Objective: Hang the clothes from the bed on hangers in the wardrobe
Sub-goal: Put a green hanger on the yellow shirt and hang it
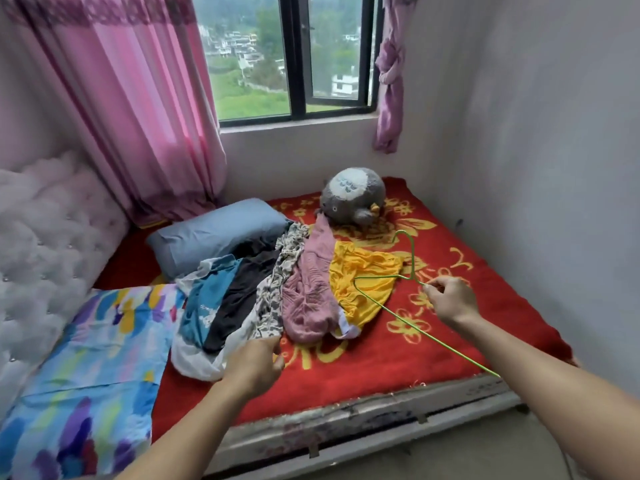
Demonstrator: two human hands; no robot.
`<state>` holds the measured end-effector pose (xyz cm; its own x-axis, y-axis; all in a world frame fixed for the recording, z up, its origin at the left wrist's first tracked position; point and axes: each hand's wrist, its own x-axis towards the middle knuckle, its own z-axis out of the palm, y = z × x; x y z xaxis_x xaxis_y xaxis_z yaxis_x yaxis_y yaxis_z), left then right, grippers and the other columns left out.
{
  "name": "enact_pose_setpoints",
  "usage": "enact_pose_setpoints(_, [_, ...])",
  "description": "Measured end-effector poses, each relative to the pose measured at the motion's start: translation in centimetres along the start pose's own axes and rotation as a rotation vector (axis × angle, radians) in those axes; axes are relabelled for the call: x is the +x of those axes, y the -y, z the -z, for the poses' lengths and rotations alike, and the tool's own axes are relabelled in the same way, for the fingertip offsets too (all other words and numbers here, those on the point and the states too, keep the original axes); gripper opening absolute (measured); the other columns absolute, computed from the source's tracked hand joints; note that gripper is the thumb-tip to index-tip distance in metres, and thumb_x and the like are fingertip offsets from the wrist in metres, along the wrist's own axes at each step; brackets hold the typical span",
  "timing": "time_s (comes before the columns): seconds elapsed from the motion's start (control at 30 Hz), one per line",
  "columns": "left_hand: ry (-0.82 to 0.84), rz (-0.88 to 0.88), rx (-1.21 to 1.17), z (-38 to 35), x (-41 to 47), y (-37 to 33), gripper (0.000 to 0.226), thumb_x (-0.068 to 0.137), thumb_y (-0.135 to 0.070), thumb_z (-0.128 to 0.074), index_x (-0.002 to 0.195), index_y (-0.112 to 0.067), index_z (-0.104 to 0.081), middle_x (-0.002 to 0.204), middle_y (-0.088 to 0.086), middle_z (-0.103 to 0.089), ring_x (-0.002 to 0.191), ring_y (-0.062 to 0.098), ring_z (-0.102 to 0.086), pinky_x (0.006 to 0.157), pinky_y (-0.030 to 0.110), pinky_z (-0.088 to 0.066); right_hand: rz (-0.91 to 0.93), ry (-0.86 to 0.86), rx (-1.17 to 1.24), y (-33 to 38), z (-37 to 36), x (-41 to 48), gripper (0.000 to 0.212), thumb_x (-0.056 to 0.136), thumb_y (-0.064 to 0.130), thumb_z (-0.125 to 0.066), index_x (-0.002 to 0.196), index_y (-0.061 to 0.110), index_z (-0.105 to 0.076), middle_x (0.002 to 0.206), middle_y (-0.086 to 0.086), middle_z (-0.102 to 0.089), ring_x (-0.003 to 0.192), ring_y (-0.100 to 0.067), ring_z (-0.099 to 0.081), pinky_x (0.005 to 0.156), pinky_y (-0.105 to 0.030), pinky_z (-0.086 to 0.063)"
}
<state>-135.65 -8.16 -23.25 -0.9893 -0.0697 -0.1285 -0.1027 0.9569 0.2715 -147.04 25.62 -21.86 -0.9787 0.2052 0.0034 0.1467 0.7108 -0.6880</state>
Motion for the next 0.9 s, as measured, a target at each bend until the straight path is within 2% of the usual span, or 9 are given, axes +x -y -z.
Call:
enact_pose_setpoints(0.17, [0.12, -0.05, 0.007, -3.4, 8.7, -1.3, 0.015, 0.09, -0.038, -0.05, 0.091, -0.024, -0.057, 0.092, -0.001, -0.066, 0.087, 0.02, -0.062, 0.069, 0.033, -0.049, -0.135, -0.066, 0.022, -3.8, -1.0, 7.5, 0.015, 0.09, 0.019, -0.061, 0.08, 0.01, -0.068, 0.072, -0.005, -0.062, 0.078, -0.026, -0.057, 0.067, -0.029, -0.036])
enact_pose_setpoints(0.23, [0.169, -0.048, 0.019, -5.3, 11.9, -2.0, 0.014, 0.09, -0.037, -0.05, 0.092, -0.024, -0.057, 0.092, -0.002, -0.065, 0.084, 0.02, -0.062, 0.069, 0.034, -0.049, -0.2, -0.074, 0.035, -5.8, -2.4, 11.1, 0.016, 0.089, 0.018, -0.061, 0.076, 0.01, -0.068, 0.071, -0.008, -0.063, 0.08, -0.031, -0.06, 0.066, -0.029, -0.036])
enact_pose_setpoints(0.33, [0.217, -0.056, 0.053, -8.1, 17.0, -3.1, 0.012, 0.089, -0.037, -0.049, 0.094, -0.027, -0.055, 0.099, -0.002, -0.064, 0.091, 0.021, -0.061, 0.067, 0.032, -0.044, -0.27, -0.048, 0.049, -8.8, -5.5, 17.2, 0.016, 0.087, 0.017, -0.061, 0.078, 0.008, -0.071, 0.075, -0.012, -0.068, 0.082, -0.034, -0.064, 0.066, -0.031, -0.041])
enact_pose_setpoints(0.47, [0.292, -0.034, 0.093, -11.8, 24.2, -4.6, 0.013, 0.09, -0.035, -0.048, 0.094, -0.025, -0.056, 0.097, -0.004, -0.063, 0.089, 0.019, -0.059, 0.063, 0.031, -0.038, -0.362, 0.051, 0.066, -12.7, -10.9, 25.5, 0.017, 0.09, 0.016, -0.059, 0.085, 0.007, -0.072, 0.082, -0.014, -0.072, 0.083, -0.032, -0.064, 0.069, -0.032, -0.042])
enact_pose_setpoints(0.6, [0.367, 0.01, 0.138, -16.5, 30.8, -5.8, 0.018, 0.09, -0.035, -0.046, 0.097, -0.022, -0.056, 0.103, -0.001, -0.063, 0.099, 0.022, -0.059, 0.072, 0.035, -0.047, -0.477, 0.098, 0.141, -17.3, -17.0, 32.9, 0.019, 0.089, 0.013, -0.059, 0.073, 0.008, -0.068, 0.079, -0.017, -0.072, 0.077, -0.035, -0.067, 0.074, -0.037, -0.051])
enact_pose_setpoints(0.67, [0.401, 0.011, 0.149, -19.0, 33.5, -6.4, 0.019, 0.09, -0.034, -0.048, 0.1, -0.02, -0.056, 0.106, 0.001, -0.061, 0.103, 0.025, -0.058, 0.075, 0.036, -0.044, -0.572, 0.105, 0.208, -20.2, -20.4, 35.9, 0.025, 0.089, 0.015, -0.057, 0.065, 0.015, -0.063, 0.078, -0.018, -0.072, 0.064, -0.03, -0.065, 0.065, -0.038, -0.052])
enact_pose_setpoints(0.8, [0.405, -0.076, 0.228, -24.3, 38.6, -6.6, 0.014, 0.083, -0.021, -0.058, 0.096, -0.015, -0.06, 0.095, 0.008, -0.057, 0.092, 0.033, -0.058, 0.068, 0.04, -0.045, -0.689, 0.139, 0.213, -26.3, -26.2, 38.7, 0.025, 0.092, 0.013, -0.053, 0.069, 0.019, -0.061, 0.081, -0.021, -0.07, 0.038, -0.006, -0.057, 0.045, -0.024, -0.045])
enact_pose_setpoints(0.83, [0.396, -0.134, 0.25, -25.8, 39.8, -6.2, 0.015, 0.074, -0.016, -0.068, 0.088, -0.015, -0.062, 0.087, 0.008, -0.056, 0.082, 0.033, -0.058, 0.061, 0.04, -0.046, -0.725, 0.176, 0.181, -27.2, -27.0, 38.8, 0.02, 0.093, 0.012, -0.052, 0.079, 0.016, -0.067, 0.085, -0.02, -0.069, 0.043, -0.004, -0.061, 0.048, -0.022, -0.048])
enact_pose_setpoints(0.9, [0.369, -0.243, 0.316, -28.8, 42.3, -5.3, 0.032, 0.051, -0.009, -0.082, 0.073, -0.015, -0.059, 0.073, 0.006, -0.052, 0.065, 0.031, -0.056, 0.049, 0.034, -0.041, -0.693, 0.287, -0.037, -29.2, -28.3, 38.8, 0.023, 0.091, 0.014, -0.056, 0.11, 0.009, -0.069, 0.109, -0.019, -0.069, 0.089, -0.019, -0.071, 0.075, -0.028, -0.052])
